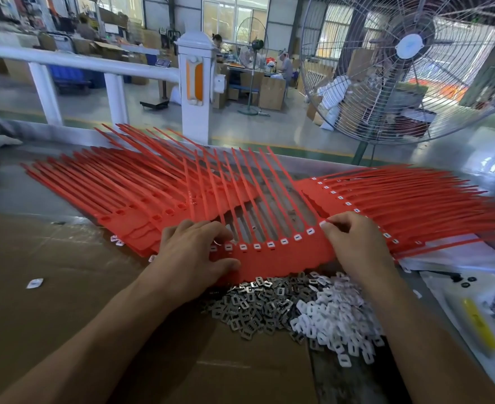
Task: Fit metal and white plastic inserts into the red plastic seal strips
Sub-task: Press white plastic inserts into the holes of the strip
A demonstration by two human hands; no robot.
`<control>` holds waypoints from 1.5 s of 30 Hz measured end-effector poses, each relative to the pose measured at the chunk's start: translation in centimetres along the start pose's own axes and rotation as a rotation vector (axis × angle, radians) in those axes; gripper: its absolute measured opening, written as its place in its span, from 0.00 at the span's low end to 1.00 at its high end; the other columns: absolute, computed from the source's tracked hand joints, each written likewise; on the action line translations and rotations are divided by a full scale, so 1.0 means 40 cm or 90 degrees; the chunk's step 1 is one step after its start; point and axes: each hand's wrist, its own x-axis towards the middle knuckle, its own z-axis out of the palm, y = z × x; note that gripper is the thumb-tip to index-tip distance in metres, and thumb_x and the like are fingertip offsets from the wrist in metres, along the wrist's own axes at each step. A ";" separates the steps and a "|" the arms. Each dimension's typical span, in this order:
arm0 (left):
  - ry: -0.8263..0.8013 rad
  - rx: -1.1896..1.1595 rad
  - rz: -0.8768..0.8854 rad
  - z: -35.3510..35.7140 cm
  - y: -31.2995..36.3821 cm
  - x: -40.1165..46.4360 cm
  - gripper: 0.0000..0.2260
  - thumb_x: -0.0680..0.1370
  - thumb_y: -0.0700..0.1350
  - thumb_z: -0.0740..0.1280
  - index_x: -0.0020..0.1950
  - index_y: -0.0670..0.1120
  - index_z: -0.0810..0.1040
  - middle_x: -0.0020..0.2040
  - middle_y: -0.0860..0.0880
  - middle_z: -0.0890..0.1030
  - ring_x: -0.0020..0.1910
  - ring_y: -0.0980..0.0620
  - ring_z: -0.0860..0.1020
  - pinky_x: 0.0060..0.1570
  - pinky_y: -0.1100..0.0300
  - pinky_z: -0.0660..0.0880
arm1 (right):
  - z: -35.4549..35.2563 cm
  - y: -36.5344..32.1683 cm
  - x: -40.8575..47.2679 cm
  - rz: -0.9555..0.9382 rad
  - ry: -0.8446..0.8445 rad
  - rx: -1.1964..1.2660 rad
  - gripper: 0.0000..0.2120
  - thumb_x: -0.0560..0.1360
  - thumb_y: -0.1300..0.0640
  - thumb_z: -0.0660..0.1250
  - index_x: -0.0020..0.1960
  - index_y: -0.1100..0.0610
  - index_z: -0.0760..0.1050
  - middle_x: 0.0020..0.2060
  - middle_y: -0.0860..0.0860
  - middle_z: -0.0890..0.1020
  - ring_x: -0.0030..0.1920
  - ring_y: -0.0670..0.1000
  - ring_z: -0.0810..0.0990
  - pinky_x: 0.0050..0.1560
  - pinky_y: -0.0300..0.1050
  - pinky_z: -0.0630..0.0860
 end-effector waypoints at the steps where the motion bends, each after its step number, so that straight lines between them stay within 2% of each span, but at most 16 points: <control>1: 0.006 -0.010 0.001 0.001 0.002 -0.002 0.22 0.74 0.65 0.70 0.65 0.61 0.74 0.61 0.66 0.73 0.62 0.61 0.64 0.65 0.57 0.56 | -0.002 0.005 0.002 0.027 -0.021 0.087 0.07 0.79 0.49 0.71 0.52 0.50 0.83 0.42 0.43 0.84 0.41 0.43 0.81 0.38 0.38 0.72; 4: 0.010 -0.039 -0.004 0.004 0.005 -0.004 0.26 0.72 0.65 0.71 0.67 0.61 0.72 0.57 0.70 0.69 0.58 0.66 0.59 0.65 0.58 0.55 | -0.007 0.015 0.001 0.103 -0.151 0.252 0.11 0.77 0.48 0.73 0.46 0.56 0.85 0.32 0.49 0.84 0.27 0.47 0.79 0.24 0.38 0.69; 6: 0.002 -0.052 -0.010 0.005 0.005 -0.005 0.30 0.69 0.67 0.72 0.69 0.62 0.71 0.55 0.71 0.67 0.55 0.68 0.56 0.64 0.58 0.55 | -0.007 0.020 0.001 0.119 -0.213 0.310 0.09 0.75 0.47 0.75 0.47 0.53 0.86 0.37 0.53 0.87 0.29 0.52 0.81 0.21 0.38 0.69; 8: -0.010 -0.048 -0.012 0.004 0.005 -0.005 0.34 0.67 0.69 0.72 0.71 0.62 0.69 0.59 0.68 0.68 0.56 0.68 0.55 0.64 0.57 0.55 | -0.008 0.025 0.003 0.111 -0.232 0.341 0.09 0.73 0.45 0.76 0.48 0.49 0.86 0.39 0.55 0.88 0.30 0.53 0.82 0.21 0.38 0.70; 12: -0.022 -0.052 -0.001 0.004 0.005 -0.007 0.38 0.65 0.71 0.72 0.72 0.63 0.66 0.62 0.67 0.69 0.58 0.67 0.56 0.66 0.57 0.56 | -0.008 0.032 0.004 0.091 -0.215 0.363 0.13 0.71 0.43 0.75 0.50 0.50 0.85 0.39 0.54 0.87 0.29 0.53 0.82 0.24 0.40 0.71; 15: -0.044 -0.030 0.018 0.006 0.006 -0.004 0.42 0.63 0.75 0.70 0.74 0.63 0.65 0.67 0.65 0.68 0.66 0.62 0.59 0.70 0.55 0.57 | -0.011 0.040 0.002 0.072 -0.170 0.370 0.07 0.77 0.50 0.73 0.48 0.54 0.86 0.34 0.55 0.86 0.26 0.53 0.80 0.21 0.39 0.69; 17: -0.055 -0.019 0.036 0.007 0.007 -0.002 0.44 0.62 0.75 0.69 0.75 0.63 0.63 0.65 0.67 0.65 0.65 0.63 0.58 0.68 0.57 0.57 | -0.016 0.040 0.000 0.088 -0.142 0.397 0.07 0.79 0.55 0.72 0.45 0.56 0.86 0.33 0.55 0.85 0.25 0.51 0.79 0.21 0.39 0.70; 20: -0.045 -0.017 0.064 0.008 0.007 -0.002 0.42 0.64 0.74 0.69 0.75 0.63 0.62 0.62 0.69 0.63 0.62 0.65 0.56 0.63 0.60 0.55 | -0.023 0.036 -0.005 0.094 -0.130 0.369 0.09 0.80 0.54 0.71 0.45 0.58 0.85 0.34 0.55 0.85 0.26 0.53 0.78 0.22 0.42 0.72; 27: 0.003 0.050 0.119 0.001 0.013 0.002 0.40 0.67 0.71 0.69 0.75 0.62 0.62 0.66 0.64 0.65 0.66 0.63 0.55 0.68 0.59 0.51 | -0.027 0.031 -0.010 0.072 -0.121 0.375 0.10 0.81 0.52 0.70 0.46 0.56 0.85 0.36 0.57 0.86 0.27 0.56 0.79 0.24 0.45 0.74; 30: 0.021 0.086 0.146 -0.006 0.015 0.003 0.38 0.67 0.70 0.69 0.75 0.61 0.64 0.67 0.62 0.66 0.69 0.58 0.58 0.69 0.60 0.51 | -0.031 0.032 -0.013 0.079 -0.143 0.406 0.08 0.80 0.51 0.72 0.47 0.53 0.86 0.37 0.58 0.87 0.28 0.58 0.81 0.25 0.44 0.75; 34: 0.030 0.112 0.162 -0.010 0.015 0.009 0.37 0.69 0.67 0.69 0.75 0.58 0.65 0.67 0.60 0.66 0.69 0.56 0.60 0.69 0.58 0.57 | -0.037 0.038 -0.013 0.078 -0.184 0.443 0.07 0.80 0.52 0.72 0.48 0.53 0.87 0.40 0.61 0.87 0.32 0.61 0.84 0.28 0.46 0.79; 38: 0.052 0.123 0.173 -0.012 0.021 0.021 0.34 0.70 0.62 0.71 0.74 0.54 0.69 0.68 0.56 0.68 0.69 0.52 0.63 0.70 0.51 0.66 | -0.035 0.042 -0.011 0.056 -0.185 0.434 0.07 0.81 0.53 0.70 0.50 0.50 0.86 0.40 0.63 0.87 0.34 0.64 0.84 0.31 0.48 0.82; 41: 0.081 0.151 0.206 -0.012 0.034 0.025 0.32 0.70 0.59 0.73 0.72 0.50 0.73 0.66 0.52 0.71 0.67 0.48 0.67 0.68 0.48 0.70 | -0.036 0.041 -0.008 0.052 -0.158 0.447 0.07 0.81 0.53 0.69 0.50 0.50 0.86 0.40 0.63 0.86 0.33 0.62 0.84 0.30 0.48 0.80; 45: 0.129 0.194 0.263 -0.011 0.050 0.019 0.31 0.71 0.57 0.75 0.71 0.47 0.74 0.65 0.50 0.73 0.66 0.46 0.69 0.68 0.49 0.69 | -0.041 0.039 -0.006 0.064 -0.110 0.482 0.08 0.81 0.54 0.69 0.50 0.54 0.87 0.38 0.60 0.86 0.30 0.58 0.81 0.26 0.45 0.77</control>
